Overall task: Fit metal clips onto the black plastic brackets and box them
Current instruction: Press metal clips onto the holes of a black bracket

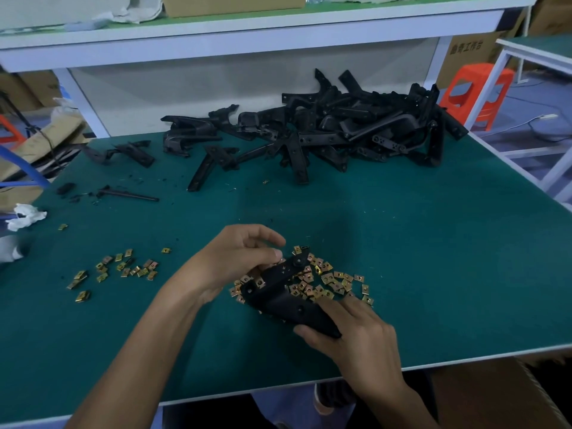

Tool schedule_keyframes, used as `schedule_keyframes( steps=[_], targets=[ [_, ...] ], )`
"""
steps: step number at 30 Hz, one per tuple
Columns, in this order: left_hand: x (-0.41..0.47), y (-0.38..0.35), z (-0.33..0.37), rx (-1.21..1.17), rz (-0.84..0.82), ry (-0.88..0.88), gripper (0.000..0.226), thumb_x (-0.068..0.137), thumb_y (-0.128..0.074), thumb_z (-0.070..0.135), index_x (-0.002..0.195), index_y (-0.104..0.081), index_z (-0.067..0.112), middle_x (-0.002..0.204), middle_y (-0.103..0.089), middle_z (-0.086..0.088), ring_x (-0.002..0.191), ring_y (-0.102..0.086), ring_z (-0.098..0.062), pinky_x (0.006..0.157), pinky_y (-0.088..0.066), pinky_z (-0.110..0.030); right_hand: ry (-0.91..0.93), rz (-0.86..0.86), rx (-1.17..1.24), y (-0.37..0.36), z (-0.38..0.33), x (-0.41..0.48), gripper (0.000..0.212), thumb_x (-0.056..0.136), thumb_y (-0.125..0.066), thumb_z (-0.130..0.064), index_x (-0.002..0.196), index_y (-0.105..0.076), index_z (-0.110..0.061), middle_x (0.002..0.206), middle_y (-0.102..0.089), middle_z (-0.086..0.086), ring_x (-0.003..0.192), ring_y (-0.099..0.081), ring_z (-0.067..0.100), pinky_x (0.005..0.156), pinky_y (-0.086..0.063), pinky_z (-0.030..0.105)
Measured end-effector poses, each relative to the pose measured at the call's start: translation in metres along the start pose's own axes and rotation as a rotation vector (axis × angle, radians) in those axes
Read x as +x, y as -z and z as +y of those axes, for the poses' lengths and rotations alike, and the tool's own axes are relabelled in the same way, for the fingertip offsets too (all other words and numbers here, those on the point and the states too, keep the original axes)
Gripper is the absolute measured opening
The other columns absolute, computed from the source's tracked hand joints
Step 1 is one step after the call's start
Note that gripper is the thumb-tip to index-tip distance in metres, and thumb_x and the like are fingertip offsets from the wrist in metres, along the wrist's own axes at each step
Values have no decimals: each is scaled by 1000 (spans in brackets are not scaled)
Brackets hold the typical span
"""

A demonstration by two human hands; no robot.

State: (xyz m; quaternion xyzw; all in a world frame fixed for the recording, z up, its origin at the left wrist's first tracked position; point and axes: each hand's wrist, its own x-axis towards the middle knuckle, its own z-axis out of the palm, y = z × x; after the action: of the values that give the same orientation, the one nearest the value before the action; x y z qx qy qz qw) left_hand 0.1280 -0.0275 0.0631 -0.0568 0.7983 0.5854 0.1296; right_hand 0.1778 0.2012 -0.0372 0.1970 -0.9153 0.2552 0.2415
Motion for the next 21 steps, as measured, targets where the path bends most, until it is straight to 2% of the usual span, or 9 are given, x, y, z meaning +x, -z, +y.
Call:
schedule_keyframes(
  steps=[7, 13, 17, 21],
  targets=[
    [-1, 1, 3, 42, -58, -6, 17, 88, -76, 12, 103, -74, 20, 69, -66, 5, 64, -59, -7, 64, -48, -19, -3, -45, 11, 1, 1, 0, 49, 83, -54, -73, 93, -74, -30, 76, -62, -10, 73, -65, 15, 48, -44, 28],
    [-6, -4, 5, 109, -90, -20, 16, 87, -75, 10, 99, -76, 22, 69, -64, 2, 62, -51, -10, 60, -41, -20, 19, -40, -11, -1, 1, 0, 49, 83, -53, -73, 90, -75, -29, 72, -61, -8, 64, -64, 17, 44, -40, 28],
    [-9, -9, 1, 166, -40, -69, 16, 87, -77, 15, 96, -77, 28, 72, -69, 4, 66, -58, -10, 63, -45, -21, -5, -77, 5, 0, 1, 0, 51, 84, -51, -74, 91, -75, -29, 71, -60, -9, 65, -64, 17, 44, -41, 29],
    [-12, -11, -3, 164, 47, -171, 13, 92, -72, 20, 97, -77, 31, 81, -76, 5, 73, -68, -5, 67, -51, -15, -43, -57, 20, 0, 1, 0, 51, 84, -51, -75, 96, -73, -31, 75, -60, -9, 69, -63, 16, 47, -41, 29]
  ],
)
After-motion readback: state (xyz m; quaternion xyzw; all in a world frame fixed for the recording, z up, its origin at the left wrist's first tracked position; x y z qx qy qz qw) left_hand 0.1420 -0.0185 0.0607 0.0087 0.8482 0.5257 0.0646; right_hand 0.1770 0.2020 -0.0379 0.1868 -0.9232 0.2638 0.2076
